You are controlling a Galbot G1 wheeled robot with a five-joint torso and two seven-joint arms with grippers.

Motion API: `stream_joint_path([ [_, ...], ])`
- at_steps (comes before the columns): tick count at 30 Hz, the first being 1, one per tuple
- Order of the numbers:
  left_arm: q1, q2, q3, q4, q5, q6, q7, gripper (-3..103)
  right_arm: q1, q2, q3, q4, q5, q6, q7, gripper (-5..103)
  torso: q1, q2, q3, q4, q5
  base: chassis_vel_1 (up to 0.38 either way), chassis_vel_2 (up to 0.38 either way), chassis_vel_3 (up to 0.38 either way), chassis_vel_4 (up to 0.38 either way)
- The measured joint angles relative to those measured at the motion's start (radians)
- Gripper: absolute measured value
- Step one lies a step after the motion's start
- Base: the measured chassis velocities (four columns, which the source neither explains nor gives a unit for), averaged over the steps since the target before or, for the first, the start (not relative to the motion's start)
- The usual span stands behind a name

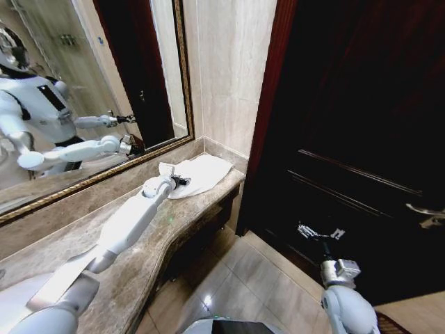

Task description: Discard the used towel into the hamper.

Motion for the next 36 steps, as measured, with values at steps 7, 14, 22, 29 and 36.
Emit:
stream_joint_path([
  [7,0.052,0.008,-0.043,-0.063,-0.014,-0.114,-0.022,11,-0.002,-0.003,0.001,0.006,0.006,0.002,0.003,100,0.0,0.0,0.0,-0.0001,-0.0002,0.0,0.0,0.0,0.0],
  [14,0.226,0.038,-0.247,-0.302,-0.027,-0.234,-0.058,4,-0.003,-0.015,0.005,0.016,0.03,0.002,0.004,100,0.0,0.0,0.0,-0.0001,-0.0001,0.0,0.0,0.0,0.0],
  [22,0.558,0.052,-0.493,-0.699,-0.051,-0.24,-0.175,4,-0.009,-0.036,0.012,0.041,0.086,0.001,0.001,100,0.0,0.0,0.0,-0.0003,-0.0001,0.0,0.0,0.0,0.0],
  [29,0.88,-0.054,-0.753,-0.877,0.111,-0.261,-0.102,4,-0.016,-0.063,0.005,0.077,0.124,-0.031,-0.007,100,0.0,0.0,0.0,0.0006,0.0001,0.0,0.0,0.0,0.0],
  [36,1.107,-0.264,-0.833,-1.027,0.266,-0.356,-0.037,4,-0.028,-0.094,0.012,0.13,0.165,-0.095,-0.008,100,0.0,0.0,0.0,0.0,0.0004,0.0,0.0,0.0,0.0],
])
